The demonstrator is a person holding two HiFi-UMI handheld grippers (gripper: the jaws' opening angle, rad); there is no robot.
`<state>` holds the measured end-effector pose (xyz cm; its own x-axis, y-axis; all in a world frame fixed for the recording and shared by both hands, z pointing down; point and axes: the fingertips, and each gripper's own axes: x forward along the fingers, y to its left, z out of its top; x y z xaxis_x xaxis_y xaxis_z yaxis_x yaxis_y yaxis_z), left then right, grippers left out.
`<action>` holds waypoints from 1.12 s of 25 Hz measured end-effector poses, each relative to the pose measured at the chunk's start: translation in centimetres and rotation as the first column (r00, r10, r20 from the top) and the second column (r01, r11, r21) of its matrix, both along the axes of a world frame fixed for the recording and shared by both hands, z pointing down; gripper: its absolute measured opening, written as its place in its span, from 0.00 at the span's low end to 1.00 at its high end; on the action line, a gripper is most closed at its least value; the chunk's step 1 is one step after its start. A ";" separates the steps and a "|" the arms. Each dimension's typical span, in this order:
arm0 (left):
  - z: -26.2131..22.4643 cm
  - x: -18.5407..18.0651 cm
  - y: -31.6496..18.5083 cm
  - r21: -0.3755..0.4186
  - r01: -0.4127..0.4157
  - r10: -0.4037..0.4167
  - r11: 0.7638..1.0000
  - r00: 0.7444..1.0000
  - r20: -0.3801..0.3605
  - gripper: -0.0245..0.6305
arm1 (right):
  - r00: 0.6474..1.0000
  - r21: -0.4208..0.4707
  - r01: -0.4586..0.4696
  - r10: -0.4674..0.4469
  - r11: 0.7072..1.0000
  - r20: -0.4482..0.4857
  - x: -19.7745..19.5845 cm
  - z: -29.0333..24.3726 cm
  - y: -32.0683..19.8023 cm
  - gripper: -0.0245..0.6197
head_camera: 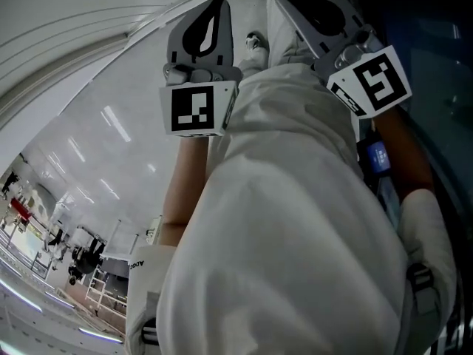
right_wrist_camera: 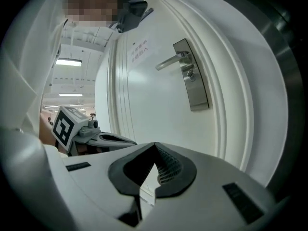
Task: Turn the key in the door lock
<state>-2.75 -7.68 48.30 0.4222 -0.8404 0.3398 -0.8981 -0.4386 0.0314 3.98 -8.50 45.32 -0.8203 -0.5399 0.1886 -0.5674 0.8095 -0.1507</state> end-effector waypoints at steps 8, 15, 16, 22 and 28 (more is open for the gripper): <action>-0.6 0.0 -0.8 0.051 0.002 -0.001 0.999 1.000 -0.017 0.05 | 0.996 0.028 -0.085 0.086 0.996 -0.039 2.2 0.8 -0.5 0.04; -0.8 -0.1 0.3 0.082 0.012 -0.008 0.997 0.999 -0.047 0.05 | 0.987 0.037 -0.145 0.147 0.989 -0.060 4.1 -0.1 -0.1 0.04; -0.7 -0.2 0.4 0.089 0.022 -0.018 0.996 0.998 -0.055 0.05 | 0.986 0.037 -0.147 0.149 0.988 -0.070 4.2 -0.1 0.1 0.04; 0.4 -2.7 2.4 0.048 0.108 -0.103 0.993 0.991 -0.090 0.05 | 0.979 0.023 -0.171 0.172 0.985 -0.108 2.2 0.2 1.4 0.04; -1.5 -8.4 5.4 0.064 0.386 -0.377 0.920 0.919 -0.117 0.05 | 0.984 0.015 -0.094 0.095 0.995 -0.149 -3.4 -1.2 3.5 0.04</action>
<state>-11.15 -2.24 46.84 0.0923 -0.9678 0.2341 -0.9918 -0.0685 0.1078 0.62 -4.96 44.13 -0.7286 -0.6154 0.3006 -0.6570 0.7520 -0.0529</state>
